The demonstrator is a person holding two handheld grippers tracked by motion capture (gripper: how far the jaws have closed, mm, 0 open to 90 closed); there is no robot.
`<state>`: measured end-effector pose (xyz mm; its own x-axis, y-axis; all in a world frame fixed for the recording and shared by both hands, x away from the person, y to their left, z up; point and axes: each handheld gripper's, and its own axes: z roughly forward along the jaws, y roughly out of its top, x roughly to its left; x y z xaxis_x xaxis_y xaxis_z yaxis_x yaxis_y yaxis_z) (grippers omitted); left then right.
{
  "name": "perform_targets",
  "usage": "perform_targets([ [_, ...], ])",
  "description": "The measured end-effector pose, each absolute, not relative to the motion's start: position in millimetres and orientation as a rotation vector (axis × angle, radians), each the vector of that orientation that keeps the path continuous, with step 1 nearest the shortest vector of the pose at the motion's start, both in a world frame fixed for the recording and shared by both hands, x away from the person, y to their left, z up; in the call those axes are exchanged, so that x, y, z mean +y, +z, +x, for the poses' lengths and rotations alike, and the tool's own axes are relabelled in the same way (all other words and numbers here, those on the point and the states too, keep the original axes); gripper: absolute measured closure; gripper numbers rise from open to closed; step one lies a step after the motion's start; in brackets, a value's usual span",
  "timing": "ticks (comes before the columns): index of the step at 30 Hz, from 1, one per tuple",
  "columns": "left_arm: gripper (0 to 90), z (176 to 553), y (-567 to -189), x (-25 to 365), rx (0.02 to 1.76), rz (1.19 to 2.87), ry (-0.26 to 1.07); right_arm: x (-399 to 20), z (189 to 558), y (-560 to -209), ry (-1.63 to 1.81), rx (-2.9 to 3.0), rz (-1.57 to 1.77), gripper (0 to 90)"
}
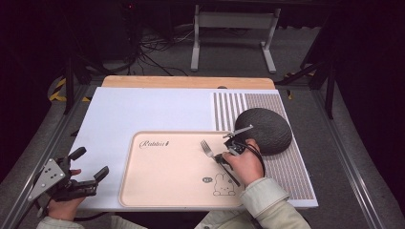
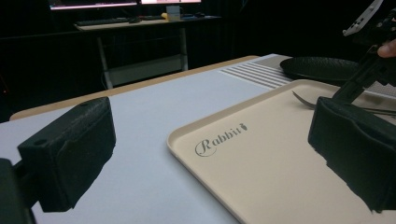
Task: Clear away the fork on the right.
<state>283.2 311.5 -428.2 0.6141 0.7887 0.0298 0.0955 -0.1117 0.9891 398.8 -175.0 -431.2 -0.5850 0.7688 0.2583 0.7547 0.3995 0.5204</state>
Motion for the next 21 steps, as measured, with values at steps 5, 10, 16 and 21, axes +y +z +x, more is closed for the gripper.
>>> perform_targets([
  [5, 1.6, 283, -428, 312, 0.755, 1.597, 0.693, -174, 399, -430, 0.932, 2.602, 1.366, 73.5],
  [10, 1.6, 283, -428, 311, 0.755, 1.597, 0.693, -172, 399, -424, 0.958, 2.557, 1.309, 56.7],
  [16, 1.6, 283, -428, 311, 0.755, 1.597, 0.694, -160, 404, -411, 1.123, 2.499, 1.132, 21.2],
  [21, 1.6, 283, -428, 312, 0.755, 1.596, 0.694, -149, 409, -408, 1.205, 2.561, 1.012, 5.5],
])
